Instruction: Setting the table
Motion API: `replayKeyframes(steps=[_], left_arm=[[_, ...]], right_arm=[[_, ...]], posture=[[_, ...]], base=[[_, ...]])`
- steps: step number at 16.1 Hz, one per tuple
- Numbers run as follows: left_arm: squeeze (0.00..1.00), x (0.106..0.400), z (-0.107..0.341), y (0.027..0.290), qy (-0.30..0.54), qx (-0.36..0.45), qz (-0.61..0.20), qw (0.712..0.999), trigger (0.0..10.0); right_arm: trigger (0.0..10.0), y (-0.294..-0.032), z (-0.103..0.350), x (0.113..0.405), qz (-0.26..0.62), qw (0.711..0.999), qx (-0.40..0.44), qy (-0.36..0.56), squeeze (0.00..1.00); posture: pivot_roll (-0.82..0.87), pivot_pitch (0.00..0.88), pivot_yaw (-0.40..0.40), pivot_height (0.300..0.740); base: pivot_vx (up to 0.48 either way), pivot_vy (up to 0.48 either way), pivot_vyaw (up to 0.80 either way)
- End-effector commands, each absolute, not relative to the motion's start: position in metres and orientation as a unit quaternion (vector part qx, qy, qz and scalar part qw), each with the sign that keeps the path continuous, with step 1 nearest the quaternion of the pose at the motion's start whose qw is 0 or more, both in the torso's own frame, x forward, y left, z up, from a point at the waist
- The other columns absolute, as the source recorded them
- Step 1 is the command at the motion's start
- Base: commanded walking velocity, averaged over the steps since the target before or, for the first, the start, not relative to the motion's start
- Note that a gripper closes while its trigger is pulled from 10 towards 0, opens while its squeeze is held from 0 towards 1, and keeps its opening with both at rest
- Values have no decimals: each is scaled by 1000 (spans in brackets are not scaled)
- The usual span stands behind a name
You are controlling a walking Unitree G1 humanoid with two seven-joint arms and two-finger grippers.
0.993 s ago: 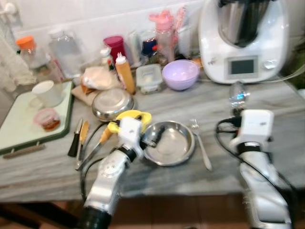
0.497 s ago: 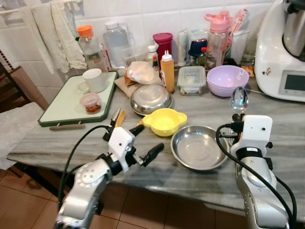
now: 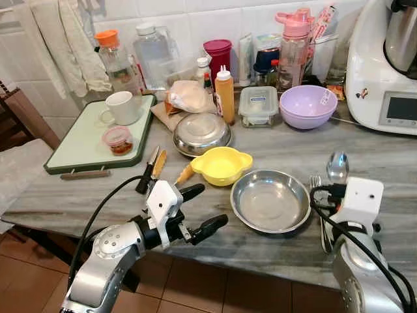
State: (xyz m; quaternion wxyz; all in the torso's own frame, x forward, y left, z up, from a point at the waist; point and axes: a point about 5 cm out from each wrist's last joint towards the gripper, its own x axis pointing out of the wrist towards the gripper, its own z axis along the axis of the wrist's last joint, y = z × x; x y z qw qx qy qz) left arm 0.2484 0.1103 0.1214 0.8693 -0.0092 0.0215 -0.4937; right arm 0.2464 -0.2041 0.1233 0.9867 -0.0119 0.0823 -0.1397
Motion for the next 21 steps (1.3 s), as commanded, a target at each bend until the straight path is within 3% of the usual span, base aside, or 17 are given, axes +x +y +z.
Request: replayKeyframes(steps=[1,9,15,21], left_arm=[[0,246,128,112,18,-7,-503,864,10000],[0,240,130,105,40,-27,-530,847,10000],[0,243,130,100,39,-35,-526,849,10000],[0,243,129,98,41,-38,-528,848,10000]], right_arm=[[10000,-202,125,244,-133,987,-6,88,0],[10000,-218,114,232,-139,978,-8,156,0],[10000,-225,133,235,-164,981,9,105,0],[10000,-218,118,221,-166,975,41,144,0]], posture=[[-208,17,141,740],[-214,36,138,740],[-227,37,140,740],[-237,39,148,740]], base=[[0,0,0],[0,0,0],[0,0,0],[0,0,0]])
